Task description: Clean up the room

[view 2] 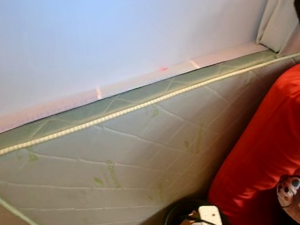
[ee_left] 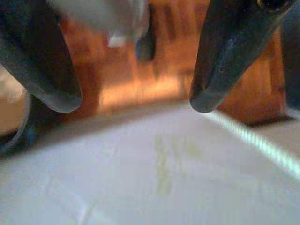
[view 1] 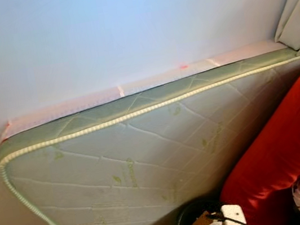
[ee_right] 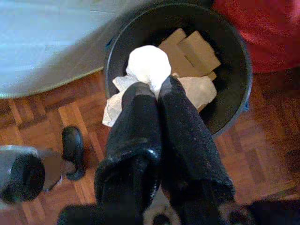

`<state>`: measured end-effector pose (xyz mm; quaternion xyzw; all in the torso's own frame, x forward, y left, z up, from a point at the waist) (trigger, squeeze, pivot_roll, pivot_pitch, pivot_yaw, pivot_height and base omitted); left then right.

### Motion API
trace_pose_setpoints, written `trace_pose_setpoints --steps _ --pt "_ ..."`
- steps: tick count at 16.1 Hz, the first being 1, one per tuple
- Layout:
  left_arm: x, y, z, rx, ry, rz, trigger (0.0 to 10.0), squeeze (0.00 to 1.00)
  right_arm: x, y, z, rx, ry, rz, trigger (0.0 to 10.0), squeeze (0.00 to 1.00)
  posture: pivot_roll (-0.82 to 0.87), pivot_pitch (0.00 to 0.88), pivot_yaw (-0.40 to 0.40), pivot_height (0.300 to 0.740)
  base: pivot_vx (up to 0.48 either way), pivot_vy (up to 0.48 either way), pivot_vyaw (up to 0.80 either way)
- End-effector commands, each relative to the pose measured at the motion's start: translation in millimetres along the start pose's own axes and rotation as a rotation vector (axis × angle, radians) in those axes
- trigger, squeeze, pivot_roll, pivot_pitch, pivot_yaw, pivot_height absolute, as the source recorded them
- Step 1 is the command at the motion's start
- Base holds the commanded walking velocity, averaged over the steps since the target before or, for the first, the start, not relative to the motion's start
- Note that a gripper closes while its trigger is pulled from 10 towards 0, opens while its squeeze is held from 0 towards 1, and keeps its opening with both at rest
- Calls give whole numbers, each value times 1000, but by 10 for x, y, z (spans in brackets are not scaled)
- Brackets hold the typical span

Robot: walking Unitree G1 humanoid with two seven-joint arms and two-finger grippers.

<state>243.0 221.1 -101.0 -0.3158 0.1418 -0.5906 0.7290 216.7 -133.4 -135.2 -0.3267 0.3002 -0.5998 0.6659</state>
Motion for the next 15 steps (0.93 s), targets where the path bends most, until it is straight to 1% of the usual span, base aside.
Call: trace_pose_setpoints --steps 1,2,3,4,6,9,10,11,13,14,15 --pt "71 43 195 69 -20 -22 10000 0 36 -5 7 13 38 -25 10000 0 125 0 -77 740 0 0 0" --pt "130 65 322 113 -31 -42 10000 0 60 -8 5 18 66 -45 10000 0 126 0 -80 740 0 0 0" --pt "221 84 453 158 -25 -73 10000 0 94 -14 -9 16 91 -73 10000 0 129 0 -82 740 0 0 0" --pt "278 91 544 190 -26 -91 10000 0 115 -18 -23 13 111 -92 10000 0 129 0 -84 740 0 0 0" --pt "318 92 597 211 -25 -105 10000 0 126 -21 -25 15 115 -98 10000 0 127 0 -83 740 0 0 0" --pt "355 62 610 236 -32 -121 10000 0 155 -28 11 47 120 -114 10000 0 125 1 -88 740 0 0 0" --pt "387 41 616 251 -35 -133 10000 0 491 -6 463 159 103 -156 10000 0 126 4 -93 740 0 0 0" --pt "399 31 616 257 -38 -139 10000 0 526 -9 522 176 94 -157 10000 0 126 4 -94 740 0 0 0" --pt "413 14 610 265 -44 -143 10000 0 544 -10 558 185 67 -151 10000 0 127 5 -99 740 0 0 0" --pt "413 8 603 265 -47 -143 10000 0 554 -10 535 174 54 -155 10000 0 133 6 -102 740 0 0 0" --pt "409 2 596 263 -48 -141 10000 0 524 0 471 140 50 -137 10000 0 133 7 -102 740 0 0 0"
Point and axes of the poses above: a point about 5 cm out from each wrist's last joint towards the gripper, its own y axis pointing out of the wrist towards the gripper, its own z axis along the axis of the wrist's last joint, x = y × z, the point moved 6 cm from there along y, pointing out of the wrist towards the gripper, and after that the axes turned 15 degrees about -y, right-handed, at the moved point
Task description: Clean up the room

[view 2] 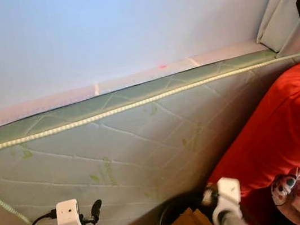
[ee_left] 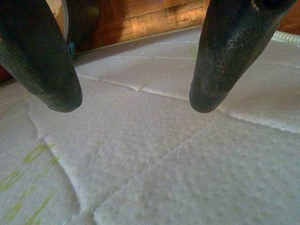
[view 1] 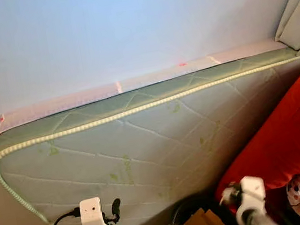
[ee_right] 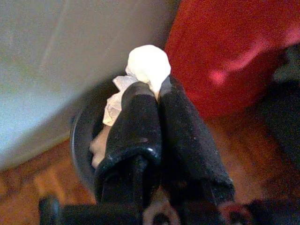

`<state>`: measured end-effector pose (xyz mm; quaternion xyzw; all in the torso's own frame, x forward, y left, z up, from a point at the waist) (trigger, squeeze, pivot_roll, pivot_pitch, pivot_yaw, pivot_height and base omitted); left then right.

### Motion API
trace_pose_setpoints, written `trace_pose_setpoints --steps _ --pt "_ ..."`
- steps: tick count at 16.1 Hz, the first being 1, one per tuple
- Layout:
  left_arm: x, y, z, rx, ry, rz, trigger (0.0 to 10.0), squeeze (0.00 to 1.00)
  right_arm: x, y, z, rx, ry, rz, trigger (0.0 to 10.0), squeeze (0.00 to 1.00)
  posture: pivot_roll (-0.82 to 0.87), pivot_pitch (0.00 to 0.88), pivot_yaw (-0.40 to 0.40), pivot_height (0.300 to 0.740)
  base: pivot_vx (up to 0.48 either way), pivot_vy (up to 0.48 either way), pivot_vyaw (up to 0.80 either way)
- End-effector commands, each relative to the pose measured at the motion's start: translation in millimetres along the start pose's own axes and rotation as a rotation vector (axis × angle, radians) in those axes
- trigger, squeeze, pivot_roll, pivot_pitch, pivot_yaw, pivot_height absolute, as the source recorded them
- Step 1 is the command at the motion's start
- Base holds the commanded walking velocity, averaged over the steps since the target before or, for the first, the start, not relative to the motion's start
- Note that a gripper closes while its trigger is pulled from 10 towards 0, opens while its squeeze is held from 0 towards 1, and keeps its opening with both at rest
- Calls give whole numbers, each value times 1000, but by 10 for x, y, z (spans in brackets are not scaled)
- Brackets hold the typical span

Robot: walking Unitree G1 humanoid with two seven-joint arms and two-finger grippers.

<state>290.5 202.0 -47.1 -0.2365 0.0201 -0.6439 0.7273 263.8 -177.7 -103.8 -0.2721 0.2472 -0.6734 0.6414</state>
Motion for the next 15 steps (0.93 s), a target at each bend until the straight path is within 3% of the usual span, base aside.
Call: trace_pose_setpoints --steps 1,3,15 --pt "13 -18 -31 -11 -1 -7 10000 0 27 -11 -53 -16 -11 8 10000 0 130 7 -103 730 0 0 0" --pt "0 -20 -28 -10 0 -5 10000 0 31 -16 -61 -12 -13 5 10000 0 129 6 -104 710 0 0 0" --pt "11 -29 -6 1 7 -4 10000 0 -54 -28 -90 -9 -31 48 10000 0 137 13 -108 685 0 0 0"
Point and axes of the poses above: a point about 5 cm out from each wrist's last joint towards the gripper, its own y axis pointing out of the wrist towards the gripper, its own z axis along the axis of the wrist's last joint, x = y × z, the point moved 6 cm from there along y, pointing out of the wrist towards the gripper, and after that the axes turned 15 degrees about -y, right-handed, at the moved point
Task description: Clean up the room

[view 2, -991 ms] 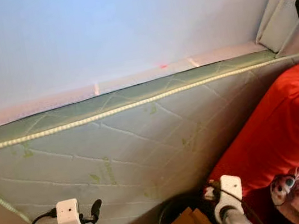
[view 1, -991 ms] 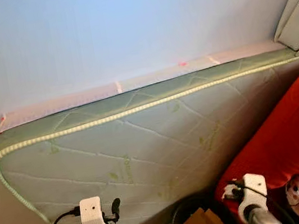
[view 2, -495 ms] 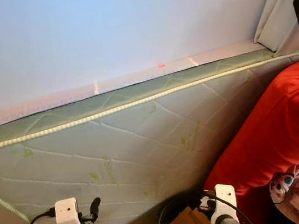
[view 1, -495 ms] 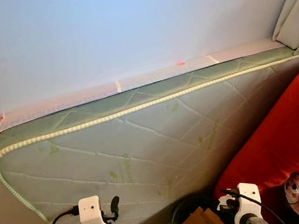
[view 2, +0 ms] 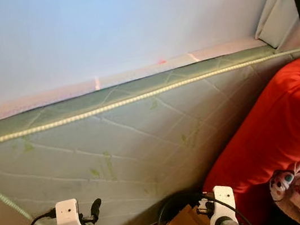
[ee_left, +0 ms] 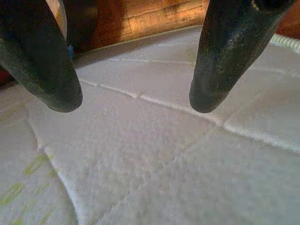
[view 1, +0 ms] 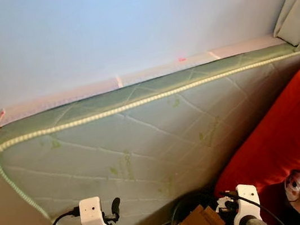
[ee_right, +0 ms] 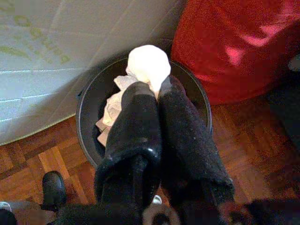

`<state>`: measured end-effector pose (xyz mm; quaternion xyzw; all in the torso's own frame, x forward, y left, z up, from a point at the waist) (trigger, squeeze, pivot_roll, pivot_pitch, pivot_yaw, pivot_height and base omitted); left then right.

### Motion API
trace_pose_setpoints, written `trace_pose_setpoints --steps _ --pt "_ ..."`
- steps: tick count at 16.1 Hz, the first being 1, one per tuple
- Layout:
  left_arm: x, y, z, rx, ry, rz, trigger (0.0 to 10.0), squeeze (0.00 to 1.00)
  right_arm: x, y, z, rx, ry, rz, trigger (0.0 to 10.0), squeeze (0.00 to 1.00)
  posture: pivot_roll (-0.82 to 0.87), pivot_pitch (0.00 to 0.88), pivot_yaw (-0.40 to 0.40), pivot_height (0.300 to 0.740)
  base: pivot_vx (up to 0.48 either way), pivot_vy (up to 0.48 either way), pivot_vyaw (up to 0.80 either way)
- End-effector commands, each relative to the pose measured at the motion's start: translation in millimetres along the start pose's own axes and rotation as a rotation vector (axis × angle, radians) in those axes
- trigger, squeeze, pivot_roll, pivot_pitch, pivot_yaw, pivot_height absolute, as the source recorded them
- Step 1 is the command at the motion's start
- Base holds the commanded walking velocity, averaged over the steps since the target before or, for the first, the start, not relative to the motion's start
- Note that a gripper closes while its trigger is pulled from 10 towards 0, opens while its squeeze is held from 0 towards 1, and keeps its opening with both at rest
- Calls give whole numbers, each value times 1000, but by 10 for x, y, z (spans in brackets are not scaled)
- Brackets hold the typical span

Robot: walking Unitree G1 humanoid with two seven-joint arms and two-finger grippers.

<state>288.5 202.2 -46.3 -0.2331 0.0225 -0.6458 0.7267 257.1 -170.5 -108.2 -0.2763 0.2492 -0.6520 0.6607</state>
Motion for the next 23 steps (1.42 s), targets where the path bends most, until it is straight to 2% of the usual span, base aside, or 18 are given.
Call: trace_pose_setpoints --steps 1,7,10,23 --pt "12 -13 -9 0 -2 -1 10000 0 16 -5 -12 0 -6 -4 10000 0 137 13 -108 685 0 0 0" --pt "15 -19 5 7 -3 0 10000 0 -6 -3 -53 -31 -31 5 10000 0 143 17 -112 685 0 0 0" --pt "17 -25 6 8 -6 -5 10000 0 -18 -2 -18 -7 -23 11 10000 0 145 20 -111 652 0 0 0" --pt "36 -34 -30 -9 -1 -11 10000 0 -92 7 7 -3 -27 44 10000 0 147 21 -113 652 0 0 0"
Point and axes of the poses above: a point about 5 cm out from each wrist's last joint towards the gripper, its own y axis pointing out of the wrist towards the gripper, its own z axis along the axis of the wrist's last joint, x = y × z, the point moved 6 cm from there along y, pointing out of the wrist towards the gripper, and after that the axes turned 15 degrees about -y, right-handed, at the moved point
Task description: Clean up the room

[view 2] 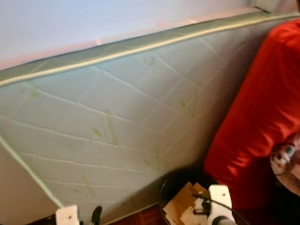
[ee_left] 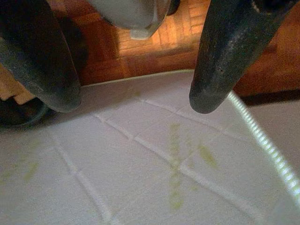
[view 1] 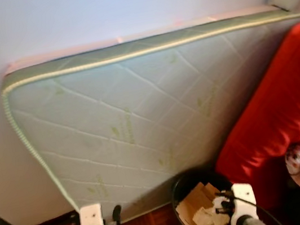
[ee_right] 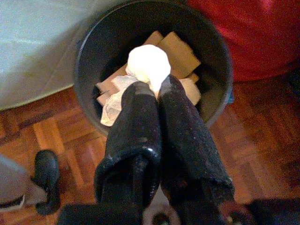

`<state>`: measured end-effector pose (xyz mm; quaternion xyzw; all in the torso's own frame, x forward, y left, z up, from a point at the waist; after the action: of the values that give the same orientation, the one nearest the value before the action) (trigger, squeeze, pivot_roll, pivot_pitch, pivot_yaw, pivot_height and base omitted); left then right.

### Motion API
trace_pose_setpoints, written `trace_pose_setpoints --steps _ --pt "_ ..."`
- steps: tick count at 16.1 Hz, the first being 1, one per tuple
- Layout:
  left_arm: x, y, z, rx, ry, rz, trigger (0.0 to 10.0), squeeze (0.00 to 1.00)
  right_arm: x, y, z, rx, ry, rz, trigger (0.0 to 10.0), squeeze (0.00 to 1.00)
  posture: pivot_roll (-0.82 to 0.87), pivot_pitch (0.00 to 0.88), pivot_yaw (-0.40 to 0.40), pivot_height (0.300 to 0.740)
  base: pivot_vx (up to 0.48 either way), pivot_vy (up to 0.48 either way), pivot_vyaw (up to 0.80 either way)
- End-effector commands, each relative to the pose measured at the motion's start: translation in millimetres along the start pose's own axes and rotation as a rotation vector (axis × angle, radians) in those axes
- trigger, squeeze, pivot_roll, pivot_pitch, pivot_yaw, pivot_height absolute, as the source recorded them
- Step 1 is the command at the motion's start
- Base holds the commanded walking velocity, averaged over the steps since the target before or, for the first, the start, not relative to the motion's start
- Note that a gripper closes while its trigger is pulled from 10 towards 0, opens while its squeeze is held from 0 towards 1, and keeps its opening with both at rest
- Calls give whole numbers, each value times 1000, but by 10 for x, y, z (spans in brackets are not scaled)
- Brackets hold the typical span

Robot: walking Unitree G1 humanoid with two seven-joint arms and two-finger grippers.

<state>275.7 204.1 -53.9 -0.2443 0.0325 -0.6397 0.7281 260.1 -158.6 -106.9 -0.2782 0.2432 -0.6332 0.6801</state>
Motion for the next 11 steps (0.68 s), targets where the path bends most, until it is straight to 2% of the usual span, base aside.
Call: trace_pose_setpoints --steps 1,4,7,11 --pt "98 49 76 20 3 -27 10000 0 14 -7 -29 -10 0 5 10000 0 150 25 -113 652 0 0 0" --pt "126 59 155 48 -3 -37 10000 0 -15 -1 6 5 -24 23 10000 0 153 43 -115 652 0 0 0" --pt "120 61 203 63 -3 -36 10000 0 87 7 59 14 -13 -15 10000 0 155 58 -117 652 0 0 0" --pt "102 35 177 59 -5 -30 10000 0 58 23 104 19 -9 -11 10000 0 155 66 -119 652 0 0 0"
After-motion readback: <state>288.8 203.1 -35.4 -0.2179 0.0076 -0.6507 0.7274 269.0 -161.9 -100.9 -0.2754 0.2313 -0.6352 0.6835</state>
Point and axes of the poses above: a point about 5 cm out from each wrist's last joint towards the gripper, its own y axis pointing out of the wrist towards the gripper, its own z axis along the axis of the wrist's last joint, x = y × z, the point moved 6 cm from there along y, pointing out of the wrist towards the gripper, and after that the axes turned 15 degrees about -y, right-handed, at the moved point
